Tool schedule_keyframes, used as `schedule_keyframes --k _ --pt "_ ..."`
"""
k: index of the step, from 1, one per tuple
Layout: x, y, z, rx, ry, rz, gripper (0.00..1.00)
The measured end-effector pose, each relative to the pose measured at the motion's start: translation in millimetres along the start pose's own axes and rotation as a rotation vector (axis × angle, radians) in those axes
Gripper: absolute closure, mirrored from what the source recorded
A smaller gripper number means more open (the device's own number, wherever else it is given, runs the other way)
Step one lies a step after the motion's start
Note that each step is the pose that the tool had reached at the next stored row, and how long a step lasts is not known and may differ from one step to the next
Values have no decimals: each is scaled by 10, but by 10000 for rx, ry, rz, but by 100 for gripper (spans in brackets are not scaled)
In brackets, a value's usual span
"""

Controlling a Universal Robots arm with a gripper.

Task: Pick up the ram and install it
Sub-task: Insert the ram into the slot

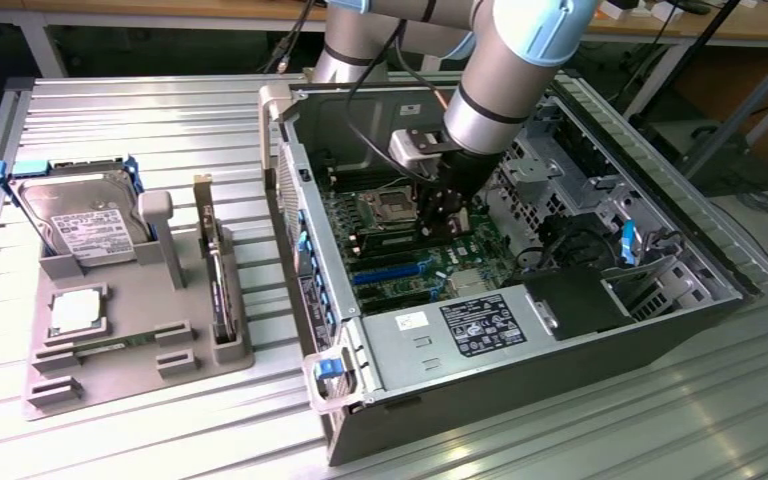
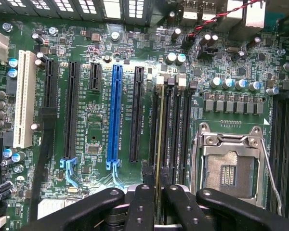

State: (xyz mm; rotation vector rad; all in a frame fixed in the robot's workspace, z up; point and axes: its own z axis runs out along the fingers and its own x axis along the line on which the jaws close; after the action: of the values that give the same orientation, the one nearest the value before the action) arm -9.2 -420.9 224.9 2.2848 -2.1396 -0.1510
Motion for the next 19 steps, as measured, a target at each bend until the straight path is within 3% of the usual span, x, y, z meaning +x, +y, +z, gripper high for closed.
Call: schedule_keyframes --k 10,13,17,19 --pt "1 -2 23 -3 3 -73 86" --pt "1 -1 18 -6 7 -73 78" --pt "-21 20 -283 -6 59 -49 80" --pt "-34 28 -448 -7 137 -43 90"
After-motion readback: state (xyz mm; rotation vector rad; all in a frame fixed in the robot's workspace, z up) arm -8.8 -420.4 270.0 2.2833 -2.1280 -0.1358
